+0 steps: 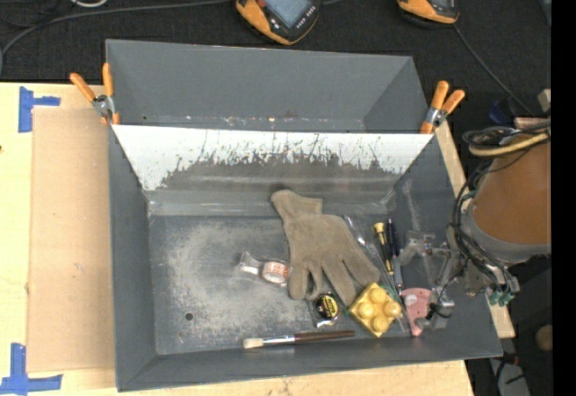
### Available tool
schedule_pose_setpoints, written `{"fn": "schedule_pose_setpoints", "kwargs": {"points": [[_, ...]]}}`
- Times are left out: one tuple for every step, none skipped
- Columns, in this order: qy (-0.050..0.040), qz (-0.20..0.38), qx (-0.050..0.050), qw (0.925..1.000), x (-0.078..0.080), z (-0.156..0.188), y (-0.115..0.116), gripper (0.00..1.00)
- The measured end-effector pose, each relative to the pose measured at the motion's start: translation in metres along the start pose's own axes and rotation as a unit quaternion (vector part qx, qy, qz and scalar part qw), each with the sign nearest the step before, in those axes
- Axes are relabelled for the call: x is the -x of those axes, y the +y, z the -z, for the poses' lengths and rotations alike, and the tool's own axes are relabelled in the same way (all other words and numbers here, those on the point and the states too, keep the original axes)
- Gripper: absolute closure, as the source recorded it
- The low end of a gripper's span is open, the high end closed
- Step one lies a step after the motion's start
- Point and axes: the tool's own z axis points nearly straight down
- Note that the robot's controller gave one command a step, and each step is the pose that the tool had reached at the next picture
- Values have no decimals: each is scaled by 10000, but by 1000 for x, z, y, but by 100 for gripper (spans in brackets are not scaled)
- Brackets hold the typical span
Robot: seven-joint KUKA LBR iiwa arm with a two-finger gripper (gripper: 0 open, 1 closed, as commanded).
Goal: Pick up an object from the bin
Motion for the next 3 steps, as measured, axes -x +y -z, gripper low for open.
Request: {"fn": "schedule_pose_setpoints", "kwargs": {"points": [[-20,19,-5,10000,1,2,1,0],[-10,1716,4,9852,18,-92,13,0],[-29,2327,-8,9725,23,-10,25,0]]}}
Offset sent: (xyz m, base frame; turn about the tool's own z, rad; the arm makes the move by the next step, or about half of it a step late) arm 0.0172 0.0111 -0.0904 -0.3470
